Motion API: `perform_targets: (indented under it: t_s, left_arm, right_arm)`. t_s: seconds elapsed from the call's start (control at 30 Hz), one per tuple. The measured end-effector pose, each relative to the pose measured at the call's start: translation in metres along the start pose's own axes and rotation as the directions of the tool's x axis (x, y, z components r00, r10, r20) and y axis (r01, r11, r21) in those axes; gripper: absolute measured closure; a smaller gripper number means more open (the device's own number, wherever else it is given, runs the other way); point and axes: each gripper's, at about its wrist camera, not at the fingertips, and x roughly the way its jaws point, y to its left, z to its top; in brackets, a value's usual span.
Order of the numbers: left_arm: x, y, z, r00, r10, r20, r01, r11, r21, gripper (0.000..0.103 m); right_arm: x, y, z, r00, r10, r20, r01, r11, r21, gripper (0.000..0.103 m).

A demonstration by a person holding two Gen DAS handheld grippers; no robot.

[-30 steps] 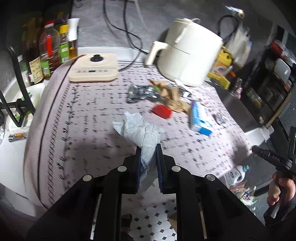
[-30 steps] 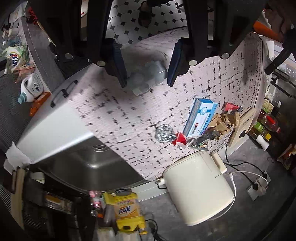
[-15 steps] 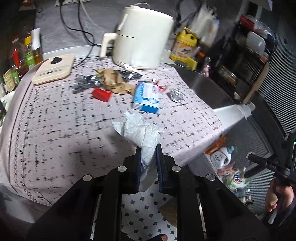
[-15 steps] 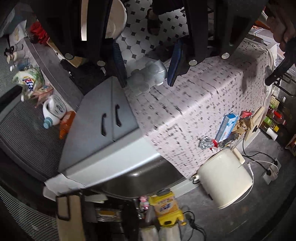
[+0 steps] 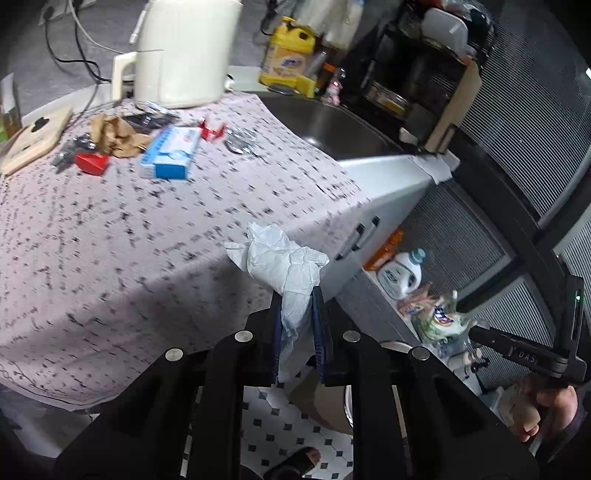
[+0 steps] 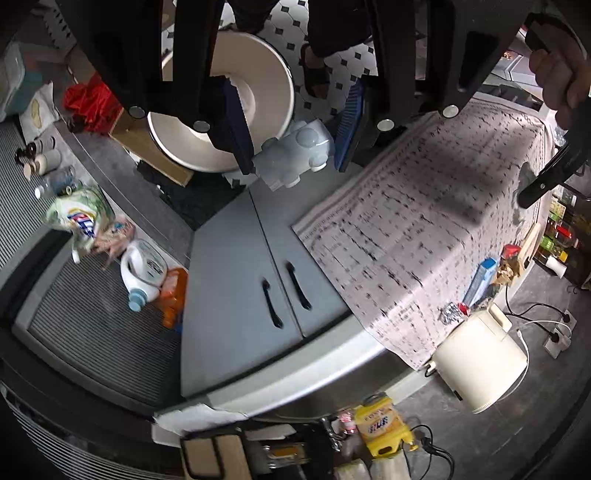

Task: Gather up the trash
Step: 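Carry both items over the white bucket and open both tools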

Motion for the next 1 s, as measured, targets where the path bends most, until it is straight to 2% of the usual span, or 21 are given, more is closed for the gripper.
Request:
perform_targets:
  t_s: [0.17, 0.23, 0.3, 0.53, 0.77, 1.0]
  left_arm:
    - [0.015, -0.029, -0.016, 0.998, -0.044, -0.039, 0.045, 0.998, 0.032, 0.088]
    - [0.018, -0.038, -0.021, 0.997, -0.057, -0.048, 0.059, 0.997, 0.045, 0.088]
    - [0.024, -0.051, -0.028, 0.995, -0.074, -0.065, 0.078, 0.995, 0.06, 0.088]
    - [0.047, -0.093, -0.049, 0.979, -0.143, -0.142, 0.159, 0.981, 0.111, 0.087]
    - [0.07, -0.149, -0.064, 0.952, -0.208, -0.222, 0.253, 0.947, 0.198, 0.087]
    - [0.087, -0.197, -0.082, 0.915, -0.25, -0.318, 0.339, 0.903, 0.265, 0.087]
  right_arm:
    - [-0.004, -0.017, -0.02, 1.0, -0.014, -0.018, 0.014, 1.0, -0.001, 0.056]
    - [-0.005, -0.023, -0.026, 0.999, -0.024, -0.022, 0.025, 1.0, 0.01, 0.05]
    - [-0.01, -0.03, -0.032, 0.999, -0.049, -0.009, 0.049, 0.999, 0.022, 0.038]
    - [-0.032, -0.065, -0.046, 0.994, -0.11, 0.013, 0.109, 0.992, 0.058, 0.031]
    - [-0.063, -0.116, -0.067, 0.984, -0.175, 0.035, 0.166, 0.97, 0.178, 0.031]
    - [-0.086, -0.15, -0.089, 0.975, -0.217, 0.05, 0.196, 0.944, 0.267, 0.031]
